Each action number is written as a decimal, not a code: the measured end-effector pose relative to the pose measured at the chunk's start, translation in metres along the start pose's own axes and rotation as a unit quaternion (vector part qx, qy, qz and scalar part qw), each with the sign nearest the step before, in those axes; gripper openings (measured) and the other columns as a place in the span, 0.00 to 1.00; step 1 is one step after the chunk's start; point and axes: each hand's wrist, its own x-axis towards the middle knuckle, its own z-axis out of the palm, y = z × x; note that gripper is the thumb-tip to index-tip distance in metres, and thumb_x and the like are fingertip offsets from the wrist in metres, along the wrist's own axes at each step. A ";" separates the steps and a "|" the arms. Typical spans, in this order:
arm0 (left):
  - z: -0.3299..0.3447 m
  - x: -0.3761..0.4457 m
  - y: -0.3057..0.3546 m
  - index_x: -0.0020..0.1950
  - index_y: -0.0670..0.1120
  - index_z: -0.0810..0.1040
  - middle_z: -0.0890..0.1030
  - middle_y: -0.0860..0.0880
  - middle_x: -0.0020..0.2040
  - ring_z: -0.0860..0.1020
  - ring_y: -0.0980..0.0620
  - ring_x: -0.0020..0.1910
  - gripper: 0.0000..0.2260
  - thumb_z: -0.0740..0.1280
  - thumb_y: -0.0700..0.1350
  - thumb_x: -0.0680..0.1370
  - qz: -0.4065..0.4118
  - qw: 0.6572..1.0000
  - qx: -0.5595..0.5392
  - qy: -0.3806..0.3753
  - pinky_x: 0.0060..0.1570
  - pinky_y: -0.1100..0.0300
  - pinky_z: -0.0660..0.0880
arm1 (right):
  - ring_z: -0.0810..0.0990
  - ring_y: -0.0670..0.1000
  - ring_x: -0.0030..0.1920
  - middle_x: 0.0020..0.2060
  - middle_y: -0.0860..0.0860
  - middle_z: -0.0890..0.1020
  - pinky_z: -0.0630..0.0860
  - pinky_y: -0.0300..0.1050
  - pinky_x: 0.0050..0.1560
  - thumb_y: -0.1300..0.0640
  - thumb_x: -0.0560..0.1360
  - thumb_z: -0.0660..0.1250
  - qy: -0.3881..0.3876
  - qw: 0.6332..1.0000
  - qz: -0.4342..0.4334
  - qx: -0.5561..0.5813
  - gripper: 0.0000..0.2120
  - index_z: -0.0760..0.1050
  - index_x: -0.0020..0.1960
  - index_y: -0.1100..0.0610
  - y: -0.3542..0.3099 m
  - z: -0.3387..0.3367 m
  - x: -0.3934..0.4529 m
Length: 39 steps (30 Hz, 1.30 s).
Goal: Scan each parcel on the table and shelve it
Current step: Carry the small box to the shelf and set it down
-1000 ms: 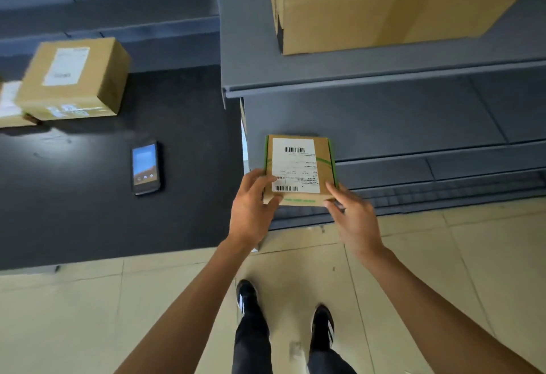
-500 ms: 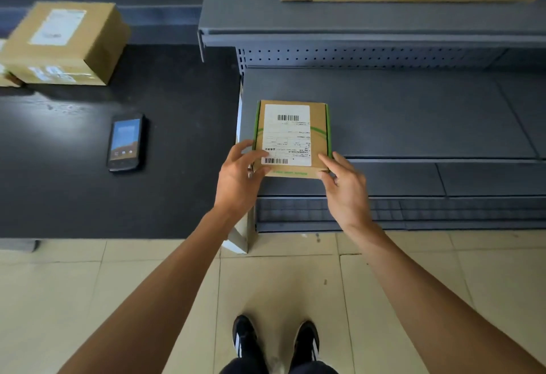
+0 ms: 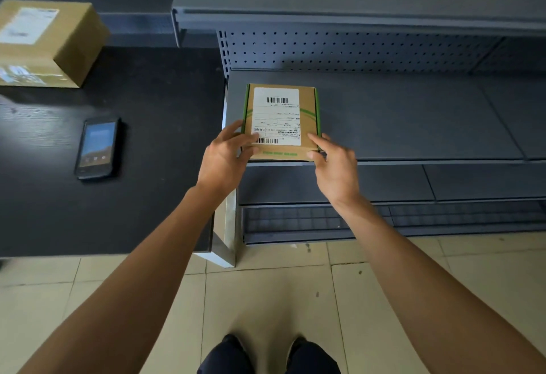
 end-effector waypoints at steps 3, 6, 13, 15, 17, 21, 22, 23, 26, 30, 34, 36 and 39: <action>0.000 0.003 -0.002 0.63 0.47 0.84 0.73 0.44 0.74 0.81 0.38 0.59 0.10 0.70 0.44 0.81 0.009 1.000 0.022 -0.006 0.56 0.42 0.82 | 0.84 0.53 0.48 0.65 0.55 0.82 0.76 0.49 0.67 0.66 0.79 0.68 -0.006 1.000 0.003 -0.003 0.19 0.78 0.69 0.56 0.000 0.001 0.006; -0.003 0.006 -0.004 0.65 0.50 0.82 0.72 0.45 0.75 0.82 0.37 0.56 0.12 0.69 0.46 0.82 0.030 0.997 0.073 -0.016 0.53 0.41 0.82 | 0.81 0.49 0.47 0.63 0.53 0.82 0.76 0.46 0.65 0.67 0.80 0.67 -0.007 1.000 0.006 0.000 0.20 0.77 0.70 0.56 0.000 0.003 0.008; -0.011 0.011 -0.003 0.75 0.53 0.69 0.64 0.45 0.79 0.72 0.36 0.70 0.22 0.67 0.44 0.81 0.049 0.980 0.171 -0.093 0.62 0.36 0.75 | 0.81 0.55 0.57 0.64 0.53 0.81 0.80 0.52 0.58 0.63 0.82 0.62 -0.048 0.998 0.030 -0.038 0.22 0.71 0.75 0.52 -0.010 -0.002 0.014; -0.012 0.006 0.000 0.78 0.53 0.62 0.60 0.44 0.81 0.64 0.37 0.76 0.26 0.66 0.46 0.81 0.045 0.969 0.210 -0.117 0.66 0.34 0.70 | 0.76 0.57 0.67 0.73 0.54 0.74 0.76 0.55 0.66 0.62 0.82 0.61 -0.087 0.993 0.038 -0.072 0.25 0.66 0.78 0.50 -0.012 -0.007 0.012; -0.015 -0.002 0.004 0.79 0.52 0.61 0.59 0.44 0.81 0.58 0.39 0.79 0.28 0.67 0.47 0.81 0.036 0.966 0.224 -0.121 0.69 0.33 0.67 | 0.69 0.59 0.74 0.78 0.54 0.66 0.70 0.56 0.72 0.61 0.83 0.62 -0.113 0.987 0.049 -0.102 0.27 0.62 0.80 0.50 -0.015 -0.014 0.006; -0.028 -0.028 0.016 0.76 0.51 0.66 0.64 0.45 0.79 0.58 0.40 0.79 0.25 0.68 0.48 0.80 0.021 0.973 0.203 -0.103 0.69 0.34 0.66 | 0.69 0.61 0.73 0.77 0.53 0.67 0.70 0.61 0.71 0.60 0.82 0.64 -0.140 0.982 0.029 -0.125 0.27 0.64 0.80 0.50 -0.027 -0.033 -0.015; -0.033 -0.035 0.019 0.75 0.51 0.68 0.66 0.45 0.78 0.59 0.40 0.79 0.24 0.69 0.48 0.80 0.015 0.976 0.195 -0.098 0.69 0.34 0.66 | 0.70 0.61 0.71 0.76 0.53 0.69 0.71 0.61 0.69 0.59 0.82 0.65 -0.145 0.981 0.012 -0.132 0.27 0.65 0.79 0.50 -0.032 -0.039 -0.021; -0.038 -0.043 0.023 0.74 0.51 0.69 0.67 0.45 0.77 0.60 0.41 0.79 0.23 0.69 0.48 0.80 0.006 0.978 0.184 -0.095 0.69 0.34 0.66 | 0.71 0.61 0.70 0.75 0.51 0.70 0.71 0.61 0.69 0.58 0.81 0.65 -0.150 0.979 -0.003 -0.136 0.26 0.66 0.78 0.51 -0.036 -0.045 -0.027; -0.057 -0.067 0.038 0.74 0.51 0.70 0.71 0.47 0.76 0.62 0.43 0.78 0.21 0.68 0.49 0.81 -0.031 0.984 0.153 -0.087 0.69 0.35 0.67 | 0.72 0.60 0.70 0.75 0.49 0.71 0.71 0.60 0.69 0.56 0.81 0.66 -0.174 0.975 -0.023 -0.140 0.25 0.67 0.77 0.52 -0.052 -0.061 -0.045; -0.090 -0.092 0.064 0.74 0.49 0.71 0.74 0.49 0.73 0.64 0.45 0.77 0.22 0.68 0.49 0.81 -0.081 0.988 0.112 -0.068 0.67 0.38 0.69 | 0.70 0.57 0.73 0.75 0.49 0.71 0.68 0.60 0.71 0.51 0.81 0.67 -0.204 0.970 -0.011 -0.133 0.25 0.69 0.77 0.51 -0.080 -0.077 -0.062; -0.127 -0.118 0.085 0.73 0.47 0.73 0.76 0.48 0.70 0.67 0.45 0.75 0.21 0.69 0.47 0.80 -0.111 0.991 0.072 -0.035 0.66 0.40 0.71 | 0.70 0.54 0.73 0.75 0.48 0.72 0.66 0.60 0.73 0.48 0.81 0.67 -0.220 0.969 -0.028 -0.110 0.25 0.69 0.76 0.48 -0.117 -0.084 -0.075; -0.146 -0.134 0.087 0.73 0.48 0.73 0.76 0.50 0.70 0.67 0.46 0.75 0.21 0.69 0.47 0.80 -0.133 0.989 0.063 -0.025 0.66 0.42 0.71 | 0.69 0.53 0.74 0.75 0.47 0.72 0.65 0.59 0.73 0.49 0.81 0.67 -0.230 0.968 -0.036 -0.095 0.24 0.70 0.76 0.48 -0.139 -0.083 -0.081; -0.177 -0.159 0.080 0.74 0.49 0.71 0.75 0.51 0.71 0.66 0.48 0.75 0.22 0.68 0.48 0.80 -0.172 0.983 0.057 -0.008 0.68 0.43 0.71 | 0.68 0.52 0.74 0.75 0.46 0.72 0.63 0.58 0.72 0.50 0.81 0.67 -0.256 0.961 -0.058 -0.090 0.24 0.70 0.76 0.48 -0.176 -0.077 -0.091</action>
